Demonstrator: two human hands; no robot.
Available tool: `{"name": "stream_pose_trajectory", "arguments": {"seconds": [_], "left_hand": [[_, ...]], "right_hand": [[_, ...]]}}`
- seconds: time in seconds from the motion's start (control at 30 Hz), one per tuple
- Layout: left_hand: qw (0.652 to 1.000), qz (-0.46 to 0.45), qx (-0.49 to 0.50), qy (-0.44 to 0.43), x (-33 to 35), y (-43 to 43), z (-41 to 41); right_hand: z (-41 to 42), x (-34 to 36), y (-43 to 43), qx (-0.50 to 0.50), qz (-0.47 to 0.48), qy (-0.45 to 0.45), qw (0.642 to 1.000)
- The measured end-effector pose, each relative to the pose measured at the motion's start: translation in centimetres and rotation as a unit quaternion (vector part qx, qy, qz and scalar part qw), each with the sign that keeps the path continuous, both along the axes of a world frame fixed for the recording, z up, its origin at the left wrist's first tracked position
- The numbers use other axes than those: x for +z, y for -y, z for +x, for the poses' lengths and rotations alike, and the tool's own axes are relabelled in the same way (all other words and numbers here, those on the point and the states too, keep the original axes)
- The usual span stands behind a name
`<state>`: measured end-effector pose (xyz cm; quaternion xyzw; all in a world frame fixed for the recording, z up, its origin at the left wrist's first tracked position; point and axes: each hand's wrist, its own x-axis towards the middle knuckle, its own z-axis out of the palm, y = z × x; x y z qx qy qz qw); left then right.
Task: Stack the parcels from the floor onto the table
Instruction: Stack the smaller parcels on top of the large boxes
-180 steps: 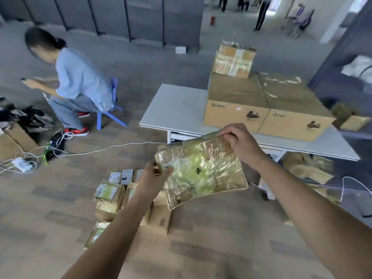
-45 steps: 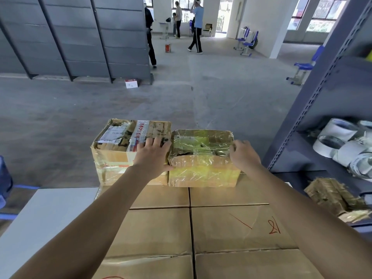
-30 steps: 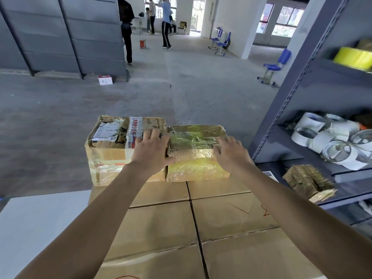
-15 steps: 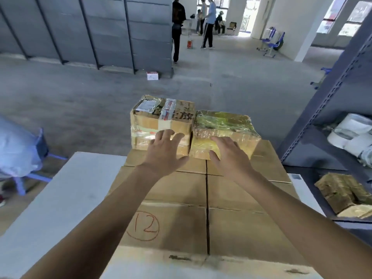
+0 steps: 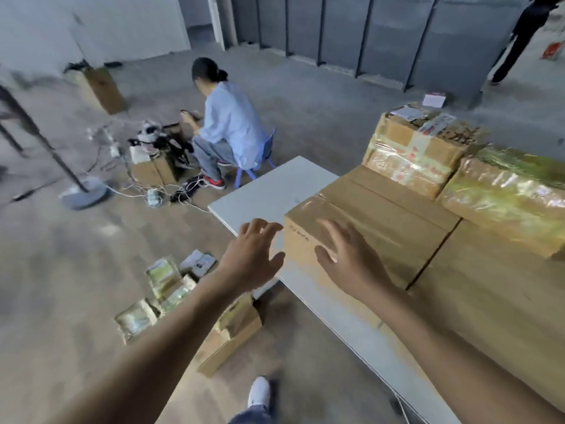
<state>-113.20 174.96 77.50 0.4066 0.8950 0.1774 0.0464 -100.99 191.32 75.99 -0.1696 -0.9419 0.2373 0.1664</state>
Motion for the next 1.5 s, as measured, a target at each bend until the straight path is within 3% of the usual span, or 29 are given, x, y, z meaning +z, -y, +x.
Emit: {"name": "stream_pose_trajectory", "arguments": {"seconds": [0.27,0.5,0.87,1.23,1.5], "left_hand": [[0.989,-0.021,0.144,0.017,-1.8,15.8,-0.2],[0.977,-0.032,0.206,0.041,-2.5,29.0,-0.7],[0.967,-0.038,0.238,0.085,-4.6,50.7,-5.6],[0.963,-0.084,0.215,0.137,-8.3,55.7,-14.6],[0.955,-0.145,0.189,0.177,-12.2,55.0,-27.3]], "right_hand": [[-4.1,-3.3,12.0,0.132,-0.042,0.022,0.990],[-8.4,-5.4,24.0,0.200,-0.035,0.057,0.978],[-15.4,-9.3,45.0,0.181,-0.030,0.166,0.969],[-23.2,-13.7,49.8,0.153,-0.026,0.226,0.962],[-34.8,-19.9,49.8,0.126,-0.091,0.271,0.950]]}}
